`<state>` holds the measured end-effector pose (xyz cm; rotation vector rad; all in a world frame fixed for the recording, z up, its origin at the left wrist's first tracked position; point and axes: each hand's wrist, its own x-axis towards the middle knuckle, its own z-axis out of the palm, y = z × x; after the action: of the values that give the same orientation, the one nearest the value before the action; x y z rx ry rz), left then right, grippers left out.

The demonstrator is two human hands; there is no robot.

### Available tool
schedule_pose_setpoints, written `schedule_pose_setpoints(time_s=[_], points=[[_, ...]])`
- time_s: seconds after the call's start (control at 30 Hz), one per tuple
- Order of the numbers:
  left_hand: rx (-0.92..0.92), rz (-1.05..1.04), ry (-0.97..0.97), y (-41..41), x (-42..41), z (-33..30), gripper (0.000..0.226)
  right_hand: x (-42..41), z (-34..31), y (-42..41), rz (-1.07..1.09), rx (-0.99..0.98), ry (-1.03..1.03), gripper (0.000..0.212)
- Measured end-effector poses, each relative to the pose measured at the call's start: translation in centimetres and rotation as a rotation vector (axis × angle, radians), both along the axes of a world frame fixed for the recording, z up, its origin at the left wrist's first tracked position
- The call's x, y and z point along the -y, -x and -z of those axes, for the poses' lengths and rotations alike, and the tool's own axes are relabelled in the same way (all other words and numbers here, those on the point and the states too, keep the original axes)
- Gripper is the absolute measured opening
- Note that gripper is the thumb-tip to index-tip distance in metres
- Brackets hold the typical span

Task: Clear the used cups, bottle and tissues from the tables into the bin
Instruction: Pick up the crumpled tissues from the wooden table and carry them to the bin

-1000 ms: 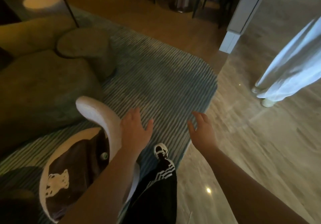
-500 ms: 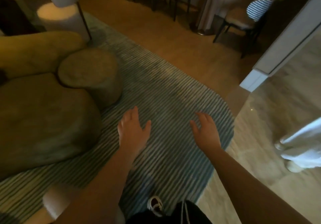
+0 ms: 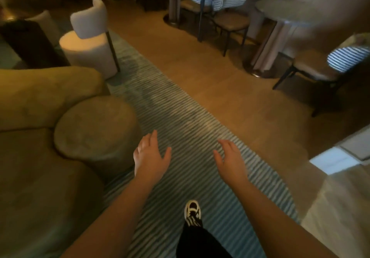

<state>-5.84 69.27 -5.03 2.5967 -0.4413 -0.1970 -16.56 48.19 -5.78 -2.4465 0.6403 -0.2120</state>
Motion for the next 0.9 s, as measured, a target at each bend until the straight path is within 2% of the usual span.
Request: schedule_pose_setpoints(time_s=[0.2, 0.47, 0.67, 0.9], points=[[0.010, -0.053, -0.024, -14.5, 9.2, -2.3, 0.074, 9.2, -2.2, -17.8, -0.073, 0.031, 0.012, 0.043], [-0.018, -0.126, -0.045, -34.5, 16.1, -1.9, 0.073, 16.9, -1.9, -39.4, -0.142, 0.063, -0.033, 0.041], [-0.041, -0.176, -0.023, -54.6, 20.1, -0.2, 0.075, 21.6, -0.4, -60.6, -0.192, 0.084, -0.033, 0.042], [-0.059, -0.243, -0.026, -78.4, 23.6, -2.5, 0.075, 26.2, -3.1, -85.3, -0.241, 0.075, 0.008, 0.040]])
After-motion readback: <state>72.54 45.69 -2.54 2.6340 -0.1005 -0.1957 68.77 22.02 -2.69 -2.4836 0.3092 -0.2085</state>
